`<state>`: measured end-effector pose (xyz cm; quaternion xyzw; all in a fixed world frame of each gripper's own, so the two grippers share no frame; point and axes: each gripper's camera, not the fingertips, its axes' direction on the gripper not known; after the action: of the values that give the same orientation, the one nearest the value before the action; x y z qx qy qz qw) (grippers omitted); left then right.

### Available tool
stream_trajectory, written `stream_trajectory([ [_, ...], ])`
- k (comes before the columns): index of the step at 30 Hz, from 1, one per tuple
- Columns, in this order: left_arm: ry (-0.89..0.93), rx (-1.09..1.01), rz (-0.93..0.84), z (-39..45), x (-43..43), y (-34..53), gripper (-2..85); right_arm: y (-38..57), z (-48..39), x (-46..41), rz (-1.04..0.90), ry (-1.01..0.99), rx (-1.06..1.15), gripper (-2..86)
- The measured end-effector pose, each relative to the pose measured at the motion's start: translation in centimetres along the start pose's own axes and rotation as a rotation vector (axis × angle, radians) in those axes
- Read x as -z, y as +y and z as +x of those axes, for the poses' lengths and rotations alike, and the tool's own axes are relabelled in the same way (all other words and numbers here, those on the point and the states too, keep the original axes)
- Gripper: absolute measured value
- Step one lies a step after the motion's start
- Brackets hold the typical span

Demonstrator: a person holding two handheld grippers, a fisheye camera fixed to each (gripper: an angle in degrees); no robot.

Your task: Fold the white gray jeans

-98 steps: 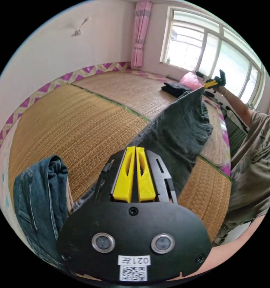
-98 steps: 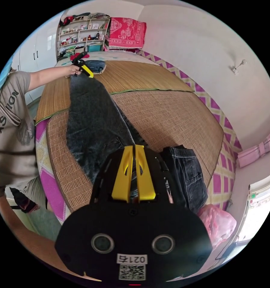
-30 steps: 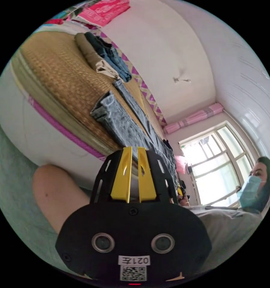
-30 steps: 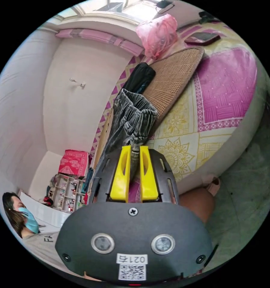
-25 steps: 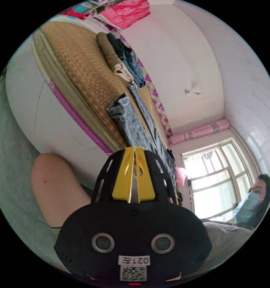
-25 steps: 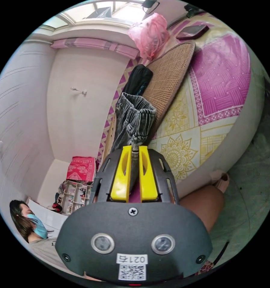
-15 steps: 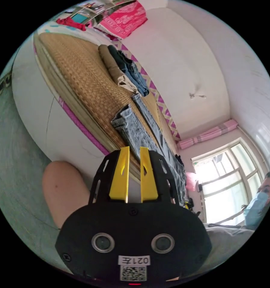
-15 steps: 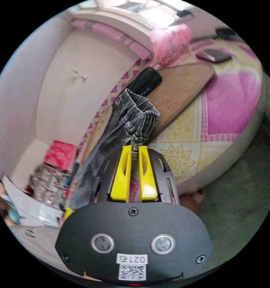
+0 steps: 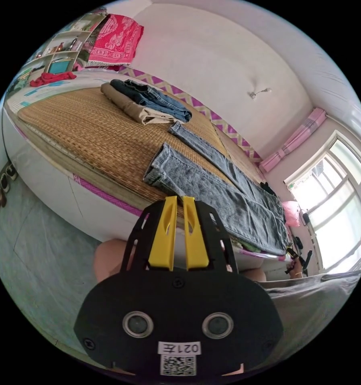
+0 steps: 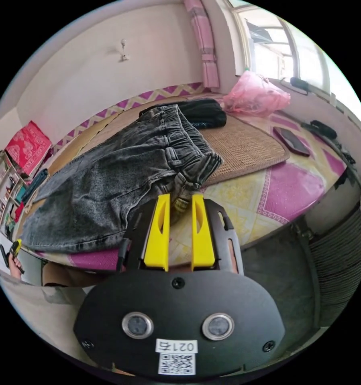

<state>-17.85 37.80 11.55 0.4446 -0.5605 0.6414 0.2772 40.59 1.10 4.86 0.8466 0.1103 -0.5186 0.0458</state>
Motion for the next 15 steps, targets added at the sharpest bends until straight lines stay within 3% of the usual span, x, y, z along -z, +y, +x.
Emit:
stream_trajectory([
  [9, 0.088, -0.055, 0.019, 0.9, -0.8, 0.9, 9.7, 0.7, -3.8, -0.7, -0.014, 0.073, 0.063, 10.9],
  [15, -0.033, -0.137, -0.016, 2.2, -1.5, 0.7, 6.6, 1.1, -4.6, -1.1, 0.014, 0.094, 0.099, 10.7],
])
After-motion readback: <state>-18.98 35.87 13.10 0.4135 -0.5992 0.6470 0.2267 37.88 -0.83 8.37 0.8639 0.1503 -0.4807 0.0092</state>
